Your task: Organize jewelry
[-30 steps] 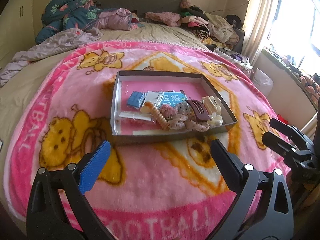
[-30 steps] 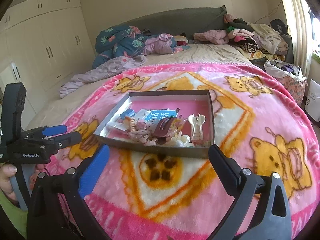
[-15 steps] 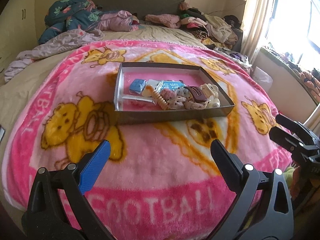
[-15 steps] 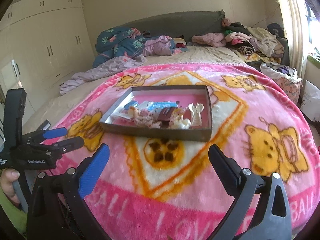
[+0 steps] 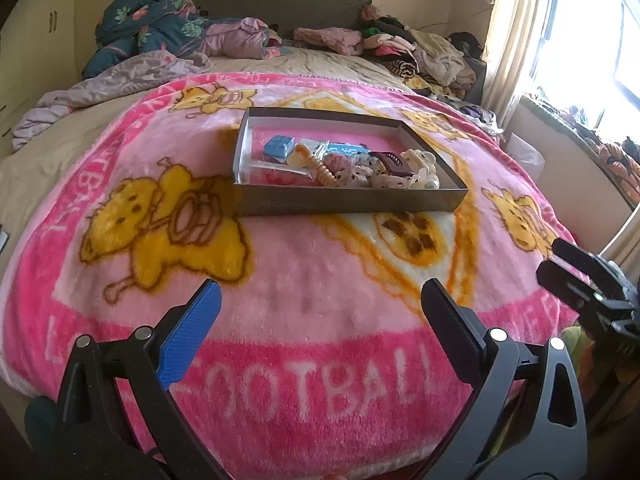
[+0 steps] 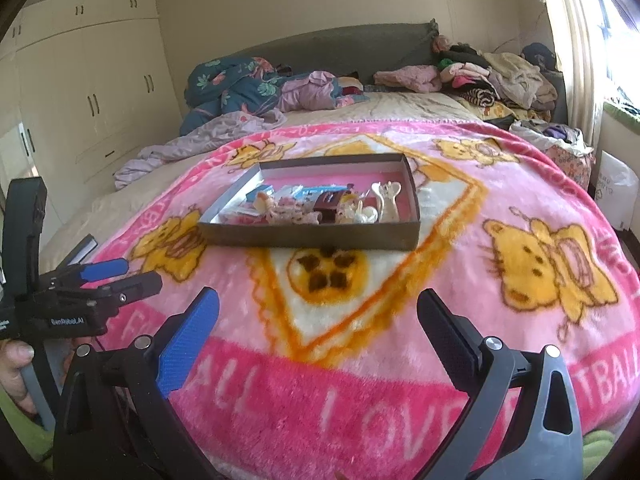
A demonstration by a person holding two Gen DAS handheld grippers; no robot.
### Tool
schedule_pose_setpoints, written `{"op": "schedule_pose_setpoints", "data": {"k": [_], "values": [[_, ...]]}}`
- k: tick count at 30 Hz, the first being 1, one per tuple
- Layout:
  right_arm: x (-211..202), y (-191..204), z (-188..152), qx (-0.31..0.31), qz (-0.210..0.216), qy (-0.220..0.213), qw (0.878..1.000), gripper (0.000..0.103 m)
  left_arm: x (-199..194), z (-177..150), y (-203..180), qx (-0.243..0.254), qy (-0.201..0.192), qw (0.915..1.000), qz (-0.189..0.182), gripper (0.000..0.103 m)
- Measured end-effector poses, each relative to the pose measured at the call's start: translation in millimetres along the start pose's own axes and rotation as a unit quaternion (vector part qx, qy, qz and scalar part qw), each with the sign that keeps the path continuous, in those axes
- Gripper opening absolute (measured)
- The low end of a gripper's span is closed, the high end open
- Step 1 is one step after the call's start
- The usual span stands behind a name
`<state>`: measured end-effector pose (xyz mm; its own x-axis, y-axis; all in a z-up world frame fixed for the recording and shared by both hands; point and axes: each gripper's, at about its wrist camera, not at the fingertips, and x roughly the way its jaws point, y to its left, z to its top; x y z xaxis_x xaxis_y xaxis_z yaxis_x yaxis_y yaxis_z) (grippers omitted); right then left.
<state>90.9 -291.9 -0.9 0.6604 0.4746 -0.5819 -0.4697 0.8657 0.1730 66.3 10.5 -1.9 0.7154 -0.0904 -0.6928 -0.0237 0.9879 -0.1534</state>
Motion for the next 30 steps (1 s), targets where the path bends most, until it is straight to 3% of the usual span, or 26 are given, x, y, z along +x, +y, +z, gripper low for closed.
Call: {"op": "schedule_pose_setpoints", "data": {"k": [30], "values": [[2.9,2.5,-4.0,-0.004,-0.003,0.012,1.0,0.099,-8.7,-5.8,-3.1,0.004,-0.003,1.0,0.002,0.093]]}}
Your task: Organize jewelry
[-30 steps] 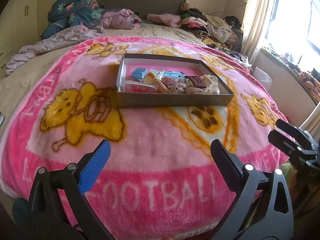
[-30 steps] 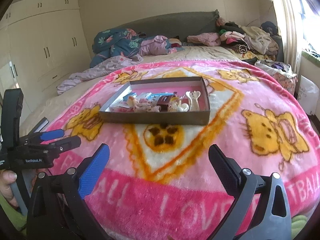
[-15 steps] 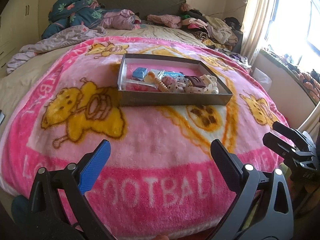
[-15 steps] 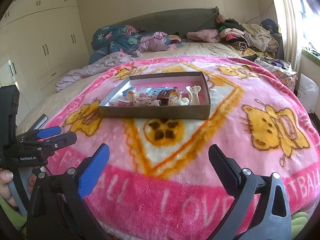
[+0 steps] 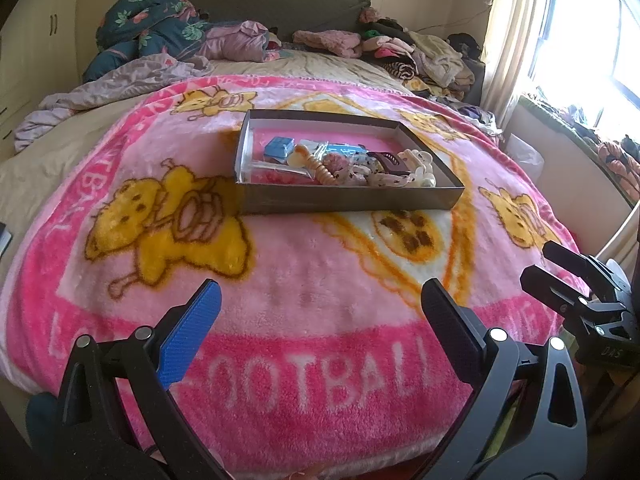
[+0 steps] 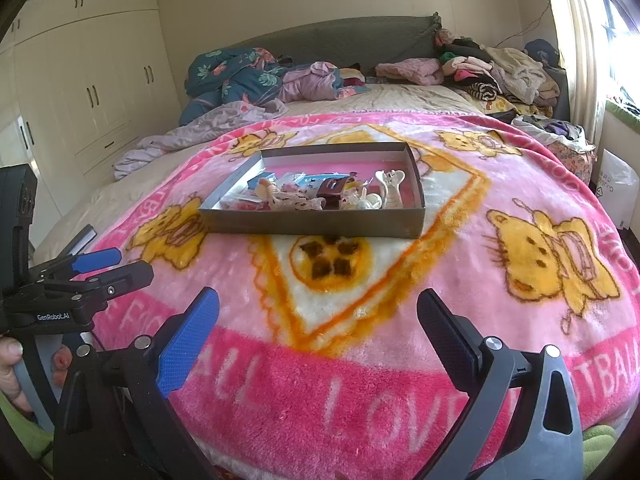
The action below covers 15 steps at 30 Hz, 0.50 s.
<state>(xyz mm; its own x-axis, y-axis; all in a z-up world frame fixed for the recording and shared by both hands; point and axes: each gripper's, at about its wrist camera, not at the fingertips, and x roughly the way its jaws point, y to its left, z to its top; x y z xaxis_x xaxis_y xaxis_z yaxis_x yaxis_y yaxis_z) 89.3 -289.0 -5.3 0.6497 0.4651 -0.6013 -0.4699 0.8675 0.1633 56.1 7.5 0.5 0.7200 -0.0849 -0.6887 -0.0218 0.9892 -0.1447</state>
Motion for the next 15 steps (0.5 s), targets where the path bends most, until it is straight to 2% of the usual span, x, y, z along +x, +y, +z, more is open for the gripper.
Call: {"op": "schedule_pose_setpoints", "data": {"k": [15], "values": [[-0.2,0.3,-0.2,0.0,0.0,0.0,1.0,0.099,-1.6,2.9,1.0,-0.001,0.001,1.0,0.003,0.094]]}}
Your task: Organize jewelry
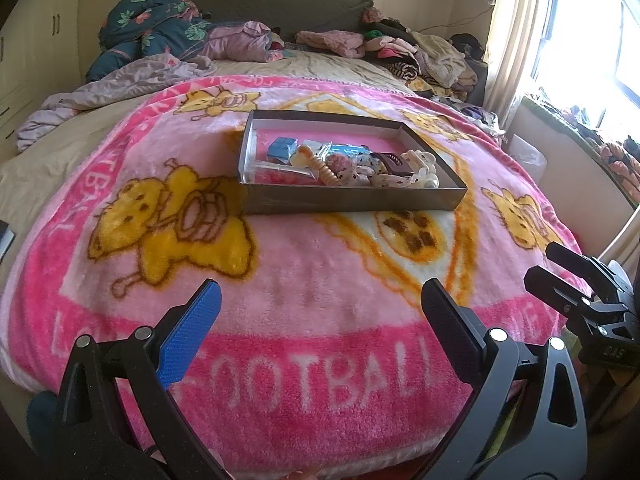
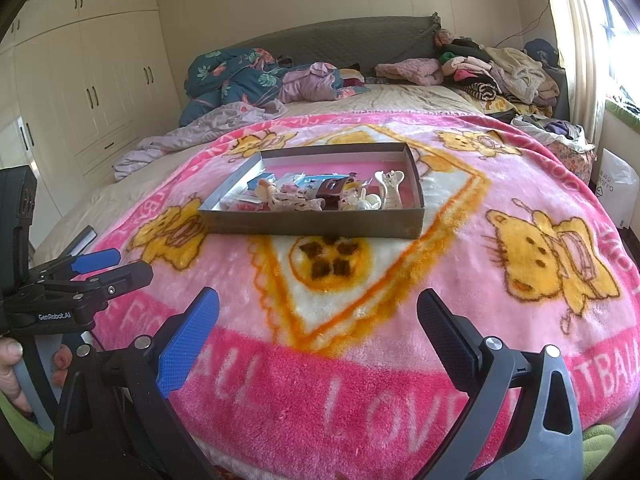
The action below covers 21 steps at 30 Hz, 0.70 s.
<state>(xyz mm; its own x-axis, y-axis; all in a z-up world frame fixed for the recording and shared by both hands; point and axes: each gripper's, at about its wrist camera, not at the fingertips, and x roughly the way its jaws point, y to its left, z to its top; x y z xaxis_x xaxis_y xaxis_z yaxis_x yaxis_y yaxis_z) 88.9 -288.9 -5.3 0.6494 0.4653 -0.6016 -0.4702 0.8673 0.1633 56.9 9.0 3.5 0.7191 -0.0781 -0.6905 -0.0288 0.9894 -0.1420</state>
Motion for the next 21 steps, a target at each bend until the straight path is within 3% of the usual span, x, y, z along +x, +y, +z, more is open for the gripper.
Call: {"op": "schedule_pose_setpoints", "data": {"k": [21], "values": [[-0.4,-0.2,0.2,0.0,0.0,0.0,1.0,0.099,-0.6,0.0,-0.1,0.001,-0.001,1.0,0.002,0.094]]}}
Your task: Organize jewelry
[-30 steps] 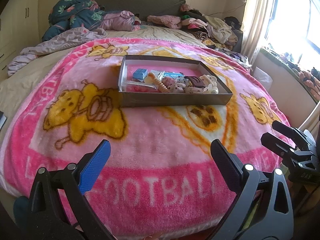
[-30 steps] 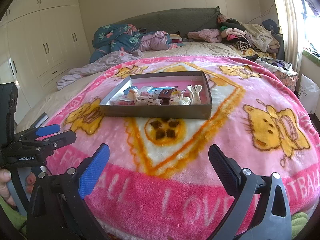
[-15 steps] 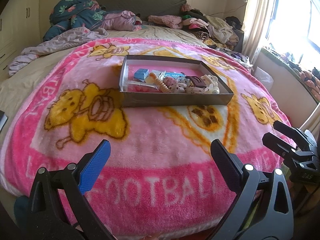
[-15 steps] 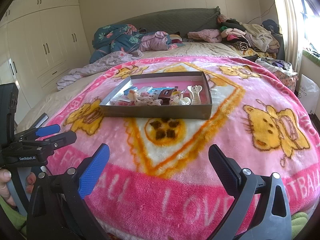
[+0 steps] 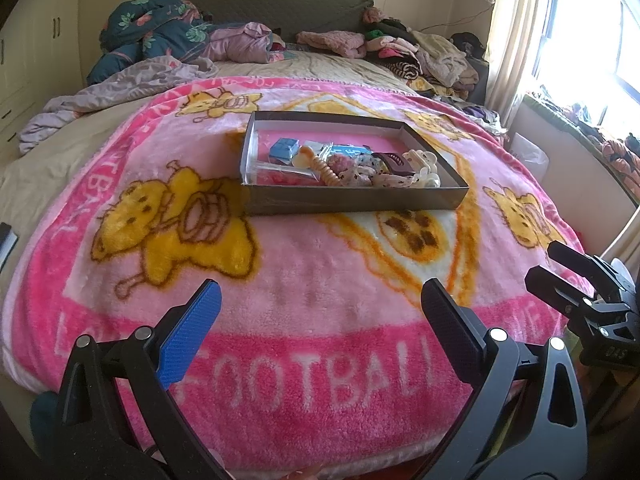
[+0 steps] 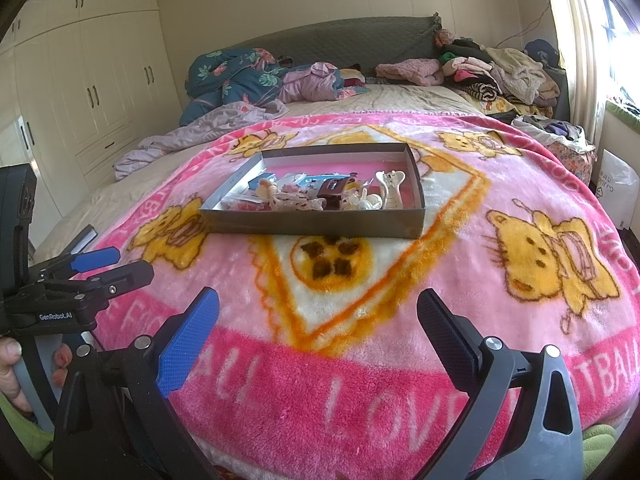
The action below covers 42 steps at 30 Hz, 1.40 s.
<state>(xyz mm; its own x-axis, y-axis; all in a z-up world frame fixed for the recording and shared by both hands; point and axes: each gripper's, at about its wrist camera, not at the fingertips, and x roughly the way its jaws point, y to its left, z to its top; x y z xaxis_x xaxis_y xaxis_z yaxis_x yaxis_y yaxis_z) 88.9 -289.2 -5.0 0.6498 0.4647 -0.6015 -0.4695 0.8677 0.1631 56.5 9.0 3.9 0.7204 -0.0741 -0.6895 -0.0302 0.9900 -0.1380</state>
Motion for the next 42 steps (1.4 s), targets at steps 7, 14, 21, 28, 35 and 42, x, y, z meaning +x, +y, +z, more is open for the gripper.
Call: {"op": "schedule_pose_setpoints", "data": {"k": [7,14,21,28,35,42], "values": [[0,0,0,0.0,0.0,0.0,1.0,0.099,-1,1,5,0.0,0.0,1.0,0.002,0.094],[0,0,0,0.0,0.0,0.0,1.0,0.099,-1,1,4,0.0,0.0,1.0,0.001,0.094],[0,0,0,0.0,0.0,0.0,1.0,0.099,-1,1,6,0.0,0.003,1.0,0.003,0.094],[1,0,0,0.001,-0.001,0.001,1.0,0.099,2,-1,14,-0.002,0.009,0.9999,0.007,0.094],[3,-2,0,0.004,-0.004,0.004,1.0,0.099,7,-1,20,-0.008,0.012,0.9997,0.018,0.094],[12,-15,1,0.018,-0.011,0.013,1.0,0.099,19,1,24,-0.027,0.017,0.9991,0.027,0.094]]}}
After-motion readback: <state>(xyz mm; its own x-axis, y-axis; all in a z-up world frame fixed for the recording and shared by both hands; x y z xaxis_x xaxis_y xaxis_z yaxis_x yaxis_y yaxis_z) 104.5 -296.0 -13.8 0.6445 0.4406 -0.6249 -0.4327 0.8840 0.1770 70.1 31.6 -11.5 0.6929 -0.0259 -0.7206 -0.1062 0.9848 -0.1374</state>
